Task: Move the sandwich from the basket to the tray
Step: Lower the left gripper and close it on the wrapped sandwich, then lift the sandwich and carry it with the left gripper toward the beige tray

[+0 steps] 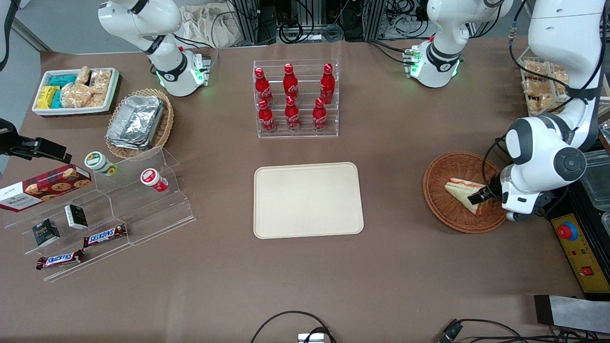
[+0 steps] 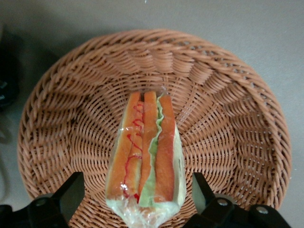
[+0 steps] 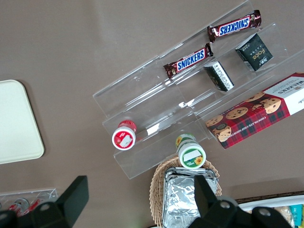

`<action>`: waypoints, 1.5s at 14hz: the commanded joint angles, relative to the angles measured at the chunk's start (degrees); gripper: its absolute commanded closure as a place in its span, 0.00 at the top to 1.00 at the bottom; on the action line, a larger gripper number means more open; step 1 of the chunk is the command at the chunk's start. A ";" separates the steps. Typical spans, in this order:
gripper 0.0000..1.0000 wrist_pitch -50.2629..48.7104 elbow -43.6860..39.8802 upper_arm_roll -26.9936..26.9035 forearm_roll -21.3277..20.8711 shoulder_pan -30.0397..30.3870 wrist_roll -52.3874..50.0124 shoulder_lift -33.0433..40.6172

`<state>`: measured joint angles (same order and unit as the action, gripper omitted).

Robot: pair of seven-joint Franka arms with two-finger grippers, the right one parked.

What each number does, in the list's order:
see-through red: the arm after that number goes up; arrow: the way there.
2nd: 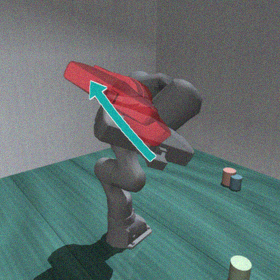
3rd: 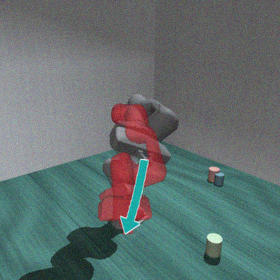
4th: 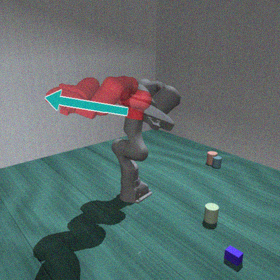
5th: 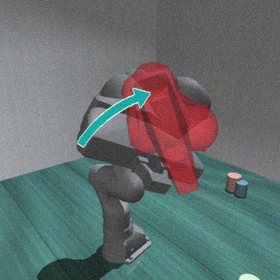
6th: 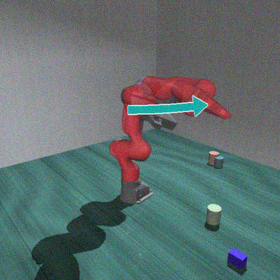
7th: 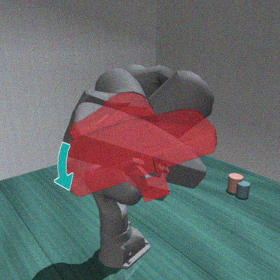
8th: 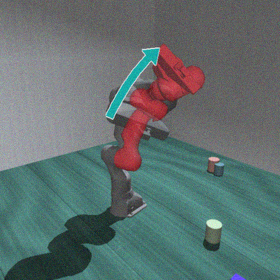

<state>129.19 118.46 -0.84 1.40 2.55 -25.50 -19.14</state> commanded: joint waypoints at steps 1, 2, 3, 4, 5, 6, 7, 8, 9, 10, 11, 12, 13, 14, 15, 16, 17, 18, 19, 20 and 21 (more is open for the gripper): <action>1.00 1.24 0.46 0.14 0.45 -0.09 -1.30 -1.34; 0.98 1.15 0.20 0.14 0.45 -0.09 -1.56 -2.04; 0.85 1.24 0.02 0.22 0.45 -0.18 -2.26 -2.48; 0.65 1.32 -0.15 0.22 0.36 -0.18 -2.97 -2.49; 0.30 1.15 -0.59 0.31 -0.08 -0.26 -3.06 -2.22; 0.04 0.71 -1.03 0.49 -0.34 -0.35 -2.97 -1.79; 0.00 -0.16 -1.73 0.57 -0.43 -0.79 -2.71 -1.09; 0.00 -3.13 -2.87 0.58 -0.43 -0.88 -2.53 -0.64; 0.00 -7.42 -5.23 0.58 -0.43 -0.88 -2.18 -0.38; 0.00 -12.25 -8.73 1.10 -0.52 -0.97 -1.92 -0.29; 0.00 -16.74 -12.16 2.32 -1.30 -0.97 -0.96 -0.11; 0.00 -21.30 -16.11 4.07 -4.36 -0.97 2.96 -0.03; 0.00 -26.57 -20.76 7.14 -8.65 -0.97 9.36 -0.46; 0.00 -32.11 -24.90 10.65 -11.57 -0.97 12.29 -0.81; 0.00 -36.77 -27.55 12.77 -11.68 -0.97 11.19 -0.82; 0.00 -39.08 -29.84 15.32 -11.42 -0.97 7.96 -0.82; 0.00 -39.63 -31.60 19.43 -11.59 -0.97 3.66 -0.90; 0.00 -39.72 -32.49 23.30 -12.03 -0.97 -1.25 -0.90; 0.00 -39.72 -32.67 26.30 -11.51 -0.97 -5.39 -1.25; 0.00 -39.46 -33.37 29.37 -10.90 -0.97 -8.65 -1.60; 0.00 -39.37 -34.16 31.75 -9.59 -0.97 -11.12 -2.82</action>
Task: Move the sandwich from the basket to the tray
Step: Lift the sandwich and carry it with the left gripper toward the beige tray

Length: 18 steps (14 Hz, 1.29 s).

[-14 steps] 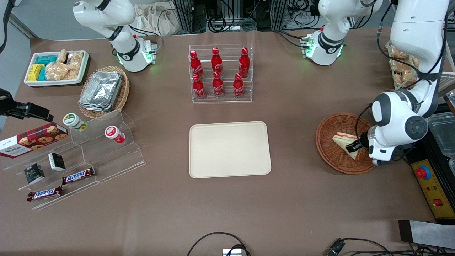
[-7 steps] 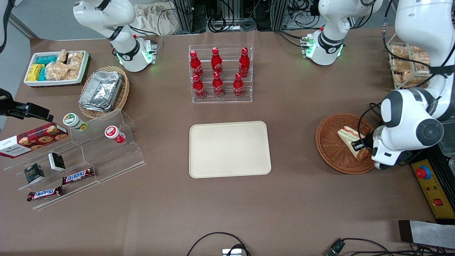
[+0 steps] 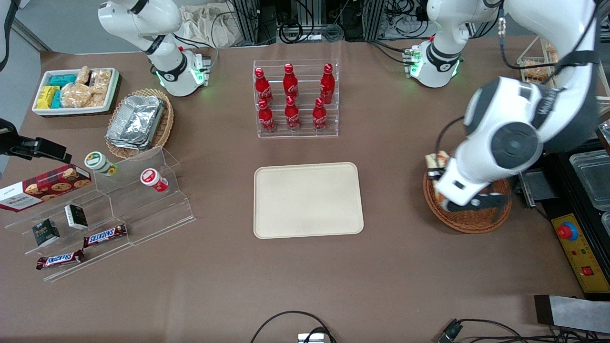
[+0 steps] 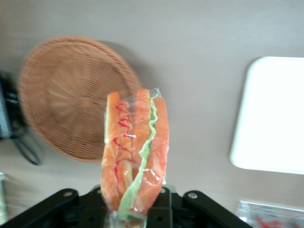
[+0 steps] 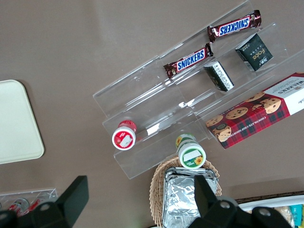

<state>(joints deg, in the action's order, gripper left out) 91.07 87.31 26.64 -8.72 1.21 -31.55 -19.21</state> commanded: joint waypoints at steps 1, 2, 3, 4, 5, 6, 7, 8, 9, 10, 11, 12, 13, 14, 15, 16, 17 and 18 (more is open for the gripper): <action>0.00 -0.98 -3.72 6.13 1.85 0.37 -7.28 -3.90; 0.00 -0.63 -3.99 7.71 2.30 0.37 -8.26 -5.39; 0.00 1.37 -3.99 8.95 2.30 0.37 -8.79 -7.32; 0.00 4.87 -3.64 9.65 1.78 0.29 -10.80 -8.29; 0.00 7.95 -2.85 9.75 1.43 -0.93 -12.38 -9.96; 0.00 10.16 -2.32 9.31 -0.06 -3.82 -13.09 -11.45; 0.00 11.92 -2.23 9.22 -2.86 -6.02 -14.32 -13.29; 0.00 13.77 -2.32 9.13 -6.02 -7.61 -16.33 -15.49; 0.00 15.70 -1.88 9.22 -8.57 -7.97 -17.05 -17.51; 0.00 17.37 -1.01 9.13 -9.73 -8.15 -17.14 -18.58; 0.00 18.69 -0.04 9.13 -10.09 -8.15 -17.15 -18.85; 0.00 19.92 1.01 9.13 -10.09 -8.06 -17.15 -18.94; 0.00 21.24 1.72 9.05 -10.18 -8.06 -17.15 -19.02; 0.00 23.60 2.68 8.87 -10.18 -7.98 -17.15 -19.63; 0.00 26.50 3.74 7.57 -10.18 -7.98 -17.15 -20.16; 0.00 29.23 4.44 6.68 -10.18 -8.15 -17.15 -20.69; 0.00 30.91 4.62 6.59 -10.18 -8.06 -17.15 -21.65; 0.00 31.62 4.63 6.59 -10.27 -8.15 -17.15 -22.18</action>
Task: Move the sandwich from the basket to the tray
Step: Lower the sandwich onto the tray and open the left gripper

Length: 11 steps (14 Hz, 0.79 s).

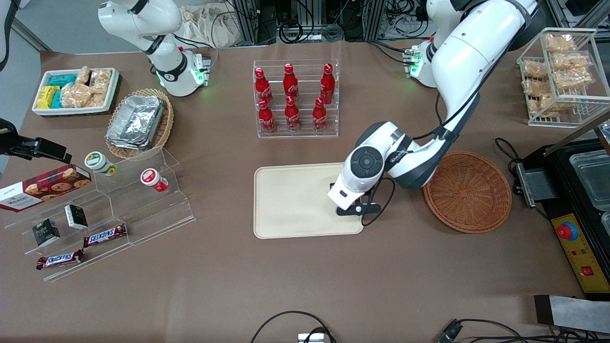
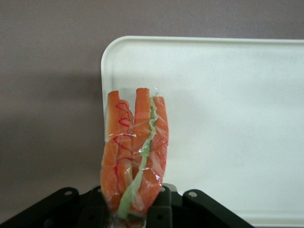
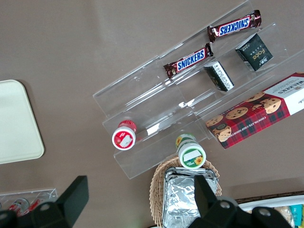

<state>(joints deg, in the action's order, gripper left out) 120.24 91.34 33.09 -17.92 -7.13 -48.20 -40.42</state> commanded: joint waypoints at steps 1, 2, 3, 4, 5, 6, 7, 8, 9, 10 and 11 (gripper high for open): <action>0.00 2.80 0.50 0.05 -2.54 0.19 -0.49 -2.02; 0.00 3.41 0.50 0.05 -4.73 0.27 -0.49 -2.90; 0.00 3.42 0.59 0.05 -5.45 0.27 -0.58 -3.17; 0.02 3.33 0.59 0.05 -5.46 0.27 -0.58 -3.18; 0.17 3.07 0.50 0.05 -5.46 0.36 -0.49 -3.18; 0.40 2.89 0.42 0.14 -5.37 0.71 -0.40 -3.09; 0.99 2.80 0.59 0.14 -5.37 0.80 -0.31 -2.74; 1.00 2.72 0.42 0.14 -5.28 0.80 -0.40 -2.48; 1.00 2.37 0.15 0.22 -5.19 0.89 -0.58 -2.21; 1.00 1.49 0.15 0.22 -4.93 0.98 -0.58 -1.51; 1.00 0.79 0.15 0.22 -4.84 0.98 -0.58 -0.98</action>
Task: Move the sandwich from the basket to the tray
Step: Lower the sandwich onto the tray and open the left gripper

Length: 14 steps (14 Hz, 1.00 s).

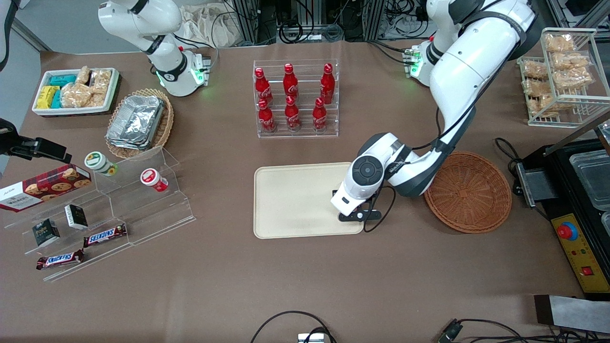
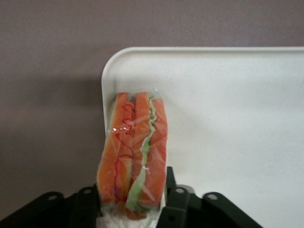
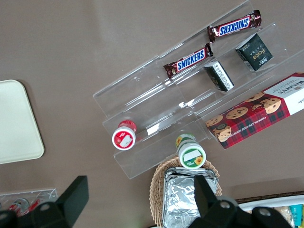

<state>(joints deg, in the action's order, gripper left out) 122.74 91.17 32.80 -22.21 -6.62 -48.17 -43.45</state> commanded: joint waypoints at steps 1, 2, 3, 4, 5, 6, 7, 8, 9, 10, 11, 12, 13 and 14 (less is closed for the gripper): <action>1.00 -2.24 0.24 0.51 -0.55 0.56 -0.61 2.49; 1.00 -2.59 0.24 0.59 -0.21 0.99 -0.61 3.45; 1.00 -3.55 0.15 0.68 -0.03 1.43 -0.52 4.76; 1.00 -5.22 0.15 0.77 0.67 1.70 -0.44 6.34; 1.00 -7.15 0.24 0.68 2.24 2.31 -0.18 8.19; 1.00 -9.08 0.32 0.68 3.30 3.36 0.35 9.68; 1.00 -10.75 0.59 0.77 3.40 3.89 0.44 10.83; 1.00 -12.25 0.76 0.77 3.40 3.90 0.36 11.97; 1.00 -13.83 1.63 0.77 3.40 3.90 0.35 13.38; 1.00 -14.63 2.77 0.77 3.75 3.90 0.35 15.83; 1.00 -14.64 4.09 0.77 4.71 3.99 0.44 18.11; 1.00 -14.55 5.50 0.77 4.98 5.38 1.05 19.61; 1.00 -14.37 7.16 1.03 5.07 7.48 3.15 20.93; 1.00 -14.11 8.49 1.04 5.07 8.63 6.56 22.17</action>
<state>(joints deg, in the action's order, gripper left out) 107.96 94.31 33.39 -18.46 -1.78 -46.54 -26.10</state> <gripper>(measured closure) 0.000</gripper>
